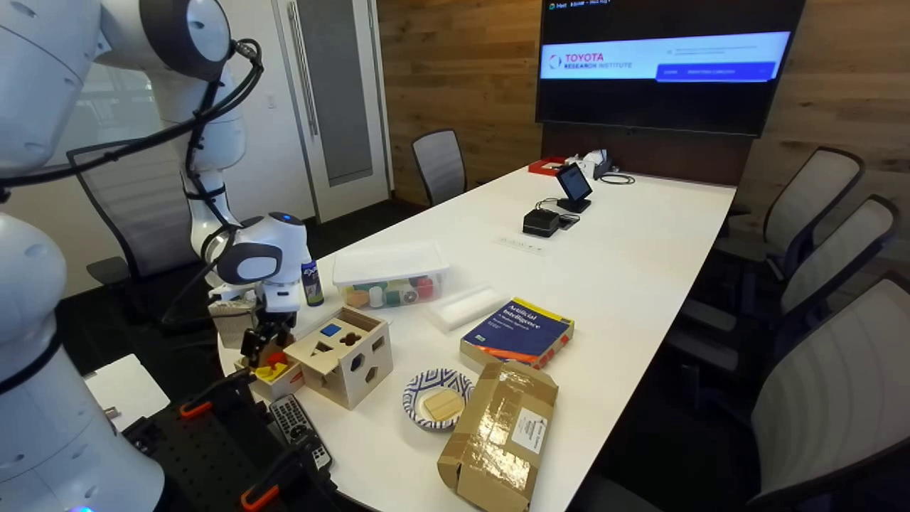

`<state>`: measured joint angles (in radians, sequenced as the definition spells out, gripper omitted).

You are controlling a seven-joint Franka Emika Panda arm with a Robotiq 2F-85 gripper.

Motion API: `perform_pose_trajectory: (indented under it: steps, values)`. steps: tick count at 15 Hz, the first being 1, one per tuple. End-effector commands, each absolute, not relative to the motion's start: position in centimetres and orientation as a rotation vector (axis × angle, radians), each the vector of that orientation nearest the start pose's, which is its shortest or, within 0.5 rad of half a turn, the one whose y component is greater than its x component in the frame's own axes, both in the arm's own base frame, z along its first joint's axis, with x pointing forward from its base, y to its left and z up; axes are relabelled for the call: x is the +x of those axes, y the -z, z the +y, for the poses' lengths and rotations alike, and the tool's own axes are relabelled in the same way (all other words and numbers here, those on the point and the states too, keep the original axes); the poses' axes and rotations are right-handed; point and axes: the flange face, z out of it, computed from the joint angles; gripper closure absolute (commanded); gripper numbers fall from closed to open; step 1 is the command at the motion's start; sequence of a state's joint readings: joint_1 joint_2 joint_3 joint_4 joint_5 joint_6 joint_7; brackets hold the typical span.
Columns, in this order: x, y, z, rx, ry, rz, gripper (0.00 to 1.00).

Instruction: Put the block inside the box

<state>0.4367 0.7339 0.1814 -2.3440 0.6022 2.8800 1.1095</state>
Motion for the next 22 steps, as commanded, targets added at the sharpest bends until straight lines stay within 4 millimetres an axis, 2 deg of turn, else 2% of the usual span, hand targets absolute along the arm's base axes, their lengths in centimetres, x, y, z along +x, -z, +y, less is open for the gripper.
perform_pose_trajectory:
  steps: [1,4,6,7,12,15,20,22]
  values:
    - [37.0,-0.9,24.9,-2.637,-0.461,1.709,0.00]
    - [37.0,-0.7,25.1,-2.636,-0.460,1.721,0.00]
    - [36.9,-0.6,25.2,-2.638,-0.460,1.727,0.17]
    - [36.9,-0.6,25.3,-2.638,-0.459,1.731,0.35]
    - [37.2,-1.0,25.8,-2.633,-0.439,1.732,0.73]
    - [37.2,-0.9,26.0,-2.630,-0.431,1.750,0.92]
    - [37.1,-0.8,26.1,-2.629,-0.430,1.769,0.92]
    - [36.8,-1.4,26.1,-2.623,-0.424,1.767,0.92]
